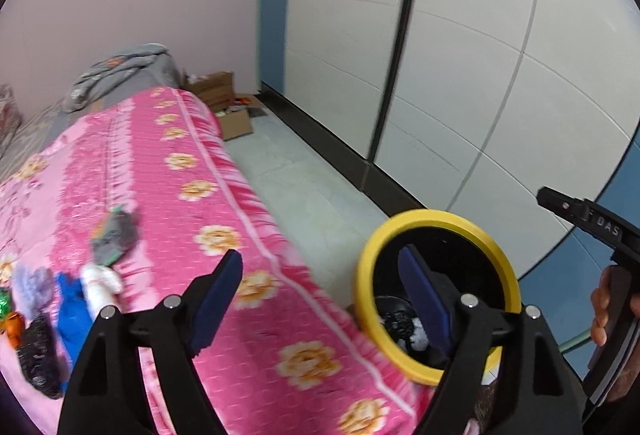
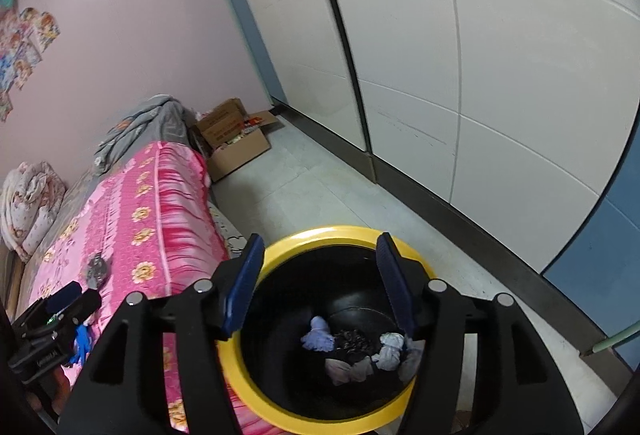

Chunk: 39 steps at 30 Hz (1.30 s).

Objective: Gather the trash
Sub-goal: 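Open both tools to drop the net and bag into the bin, then move both open tools back over the remaining trash on the bed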

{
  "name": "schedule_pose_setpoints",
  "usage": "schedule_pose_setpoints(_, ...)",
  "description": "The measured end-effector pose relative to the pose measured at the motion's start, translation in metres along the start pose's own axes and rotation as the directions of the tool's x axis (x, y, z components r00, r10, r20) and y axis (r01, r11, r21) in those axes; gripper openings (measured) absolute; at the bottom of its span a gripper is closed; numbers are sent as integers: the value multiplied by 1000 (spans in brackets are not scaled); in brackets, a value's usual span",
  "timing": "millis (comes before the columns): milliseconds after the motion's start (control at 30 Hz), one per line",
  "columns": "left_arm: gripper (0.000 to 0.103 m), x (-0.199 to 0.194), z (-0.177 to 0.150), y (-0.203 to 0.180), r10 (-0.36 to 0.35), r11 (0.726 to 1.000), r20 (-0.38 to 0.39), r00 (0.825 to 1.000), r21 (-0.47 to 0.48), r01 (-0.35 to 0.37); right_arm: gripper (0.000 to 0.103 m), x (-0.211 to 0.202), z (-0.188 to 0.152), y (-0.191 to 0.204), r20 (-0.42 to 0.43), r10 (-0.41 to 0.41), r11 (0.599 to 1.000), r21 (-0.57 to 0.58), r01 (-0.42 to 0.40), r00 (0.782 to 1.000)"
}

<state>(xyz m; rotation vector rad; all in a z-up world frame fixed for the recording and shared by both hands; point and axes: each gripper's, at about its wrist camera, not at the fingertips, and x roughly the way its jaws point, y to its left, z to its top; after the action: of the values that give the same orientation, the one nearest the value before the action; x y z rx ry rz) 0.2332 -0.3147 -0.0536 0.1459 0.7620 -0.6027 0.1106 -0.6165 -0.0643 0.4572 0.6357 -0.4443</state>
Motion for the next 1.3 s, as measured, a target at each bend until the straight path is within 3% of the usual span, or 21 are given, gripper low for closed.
schedule_pose_setpoints(333, 82, -69, -2, 78, 132, 990, 83, 988, -69, -127, 65, -26, 6, 75, 22, 103, 990, -98, -100, 994)
schedule_pose_setpoints(667, 83, -123, -19, 164, 276, 951, 98, 956, -171, -257, 66, -46, 4, 165, 21, 225, 950, -225, -214, 974)
schedule_pose_setpoints(1033, 83, -145, -46, 229, 368, 904, 56, 928, -255, -343, 66, -36, -8, 260, -41, 315, 892, -330, -310, 948)
schedule_pose_setpoints(1300, 83, -138, -71, 266, 388, 876, 8, 921, -314, -367, 66, -4, -34, 312, -129, 339, 850, -383, -363, 932)
